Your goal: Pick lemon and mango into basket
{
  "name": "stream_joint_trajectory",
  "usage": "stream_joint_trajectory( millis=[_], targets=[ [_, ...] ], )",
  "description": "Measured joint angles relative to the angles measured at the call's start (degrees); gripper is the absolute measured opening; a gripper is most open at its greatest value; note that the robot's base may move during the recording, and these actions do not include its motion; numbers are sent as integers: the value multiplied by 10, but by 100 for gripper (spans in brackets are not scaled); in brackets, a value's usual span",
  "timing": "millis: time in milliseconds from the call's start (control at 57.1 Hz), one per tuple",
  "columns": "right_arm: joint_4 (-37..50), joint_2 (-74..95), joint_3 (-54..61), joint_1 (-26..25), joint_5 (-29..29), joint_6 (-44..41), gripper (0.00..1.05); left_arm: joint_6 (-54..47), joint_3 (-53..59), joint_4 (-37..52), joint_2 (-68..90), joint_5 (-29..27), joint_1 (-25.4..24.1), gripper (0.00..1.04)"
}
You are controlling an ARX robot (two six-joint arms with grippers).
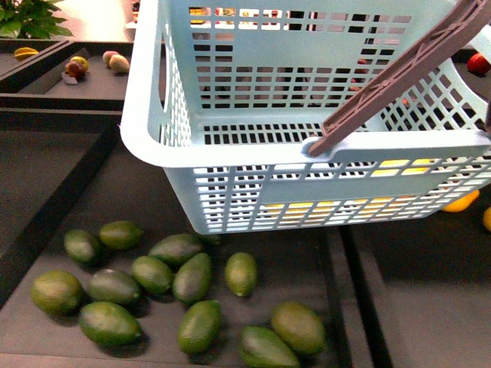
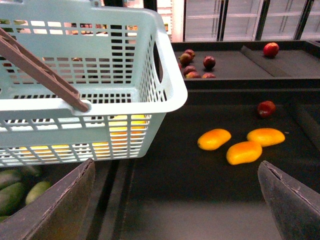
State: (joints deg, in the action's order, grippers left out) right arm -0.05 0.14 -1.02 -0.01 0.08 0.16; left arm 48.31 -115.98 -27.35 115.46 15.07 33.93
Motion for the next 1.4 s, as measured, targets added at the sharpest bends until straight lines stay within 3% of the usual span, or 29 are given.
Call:
stream_joint_trajectory(
  millis=[911,1138,1173,1261,1313,1401],
  targets=[
    [0,0,0,0,-5,0,96,1,0,0,0,2,-3,7],
    [0,0,0,0,-4,0,96,-11,-1,-3,1,-21,-11,7],
    [0,0,0,0,-3,0,96,-2,-37,-56,19,-68,-5,7],
    [0,0,0,0,-3,0,96,75,-166,-267,72,-273,10,7],
    [0,0,0,0,-2,0,96,119,-164,-318,73,-336,10,7],
    [0,0,0,0,1,0,96,150,-137,-299,73,-366,-2,7]
  ],
)
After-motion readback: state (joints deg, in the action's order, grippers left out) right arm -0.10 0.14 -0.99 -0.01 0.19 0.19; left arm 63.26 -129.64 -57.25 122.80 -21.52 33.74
